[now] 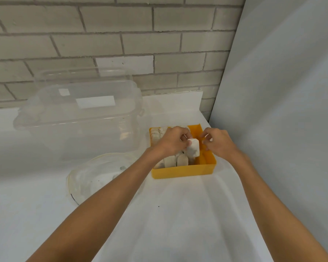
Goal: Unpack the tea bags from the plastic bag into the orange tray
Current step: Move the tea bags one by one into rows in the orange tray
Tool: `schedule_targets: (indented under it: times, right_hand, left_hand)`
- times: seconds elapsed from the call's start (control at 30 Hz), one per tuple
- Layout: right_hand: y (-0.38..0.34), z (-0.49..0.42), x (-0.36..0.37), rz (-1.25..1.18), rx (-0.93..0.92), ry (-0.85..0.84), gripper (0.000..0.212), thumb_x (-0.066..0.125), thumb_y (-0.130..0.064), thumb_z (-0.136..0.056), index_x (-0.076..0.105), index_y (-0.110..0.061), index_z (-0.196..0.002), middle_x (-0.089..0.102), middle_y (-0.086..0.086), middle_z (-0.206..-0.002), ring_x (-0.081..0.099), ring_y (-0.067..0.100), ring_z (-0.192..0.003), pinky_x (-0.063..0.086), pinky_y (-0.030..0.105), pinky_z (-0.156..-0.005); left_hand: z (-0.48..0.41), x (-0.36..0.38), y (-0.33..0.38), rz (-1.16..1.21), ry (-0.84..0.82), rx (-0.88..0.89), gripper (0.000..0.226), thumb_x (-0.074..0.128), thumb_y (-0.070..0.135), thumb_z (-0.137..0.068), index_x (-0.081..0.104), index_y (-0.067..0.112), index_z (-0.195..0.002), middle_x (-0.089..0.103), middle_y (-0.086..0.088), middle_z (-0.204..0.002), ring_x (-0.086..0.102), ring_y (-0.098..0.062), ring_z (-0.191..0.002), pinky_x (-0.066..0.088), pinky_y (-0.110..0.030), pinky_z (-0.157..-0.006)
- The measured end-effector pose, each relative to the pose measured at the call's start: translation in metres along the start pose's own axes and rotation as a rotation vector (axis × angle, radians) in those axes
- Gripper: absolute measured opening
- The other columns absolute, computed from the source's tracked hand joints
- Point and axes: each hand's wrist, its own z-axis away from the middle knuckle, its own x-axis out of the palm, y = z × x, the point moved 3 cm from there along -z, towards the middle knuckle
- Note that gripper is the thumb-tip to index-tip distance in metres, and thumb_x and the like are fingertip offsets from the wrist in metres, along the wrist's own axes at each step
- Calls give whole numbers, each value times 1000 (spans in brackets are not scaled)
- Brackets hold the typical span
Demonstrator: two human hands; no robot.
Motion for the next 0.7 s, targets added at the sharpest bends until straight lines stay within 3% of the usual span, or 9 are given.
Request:
schedule_targets:
  times: [0.13,0.3,0.4,0.53,0.7]
  right_hand:
    - [7,5,2,-9,17,-2,21,51,-3,-92,65,-15,-101,63,6,-95,64,20,-75,50,26,-66]
    - [6,9,2,-42,9,-2,23,50,-2,-91,61,-22,-91,64,6,-91,65,20,-71,54,29,-64]
    - [5,10,2,-39,10,1,21,50,-3,-92,63,-19,-94,63,5,-92,64,21,-73,57,36,-68]
    - [3,9,4,-30,-1,-8,19,52,-5,-92,65,-18,-99,63,3,-94,62,19,-75,57,38,-72]
    - [1,10,5,-15,-4,-21,18,52,-8,-93,65,-19,-99,62,1,-94,61,18,-81,56,40,-75]
  left_hand:
    - [-11,22,-6,-1,-74,-65,10,60,2,-90,67,3,-97,66,-13,-83,64,-17,-66,57,-29,-72]
    - [-19,41,-12,-94,-139,-91,18,53,-7,-89,66,-1,-99,66,-17,-87,65,-25,-76,55,-34,-76]
    - [-18,44,-18,-232,-110,-63,15,58,-1,-88,69,4,-97,66,-14,-94,64,-27,-87,53,-33,-75]
    - [-17,43,-27,-352,-83,-65,16,60,6,-86,67,15,-97,64,-8,-100,63,-26,-92,54,-41,-79]
    - [-17,45,-28,-435,-43,-92,19,62,14,-87,66,20,-105,66,-4,-108,60,-24,-103,48,-39,-86]
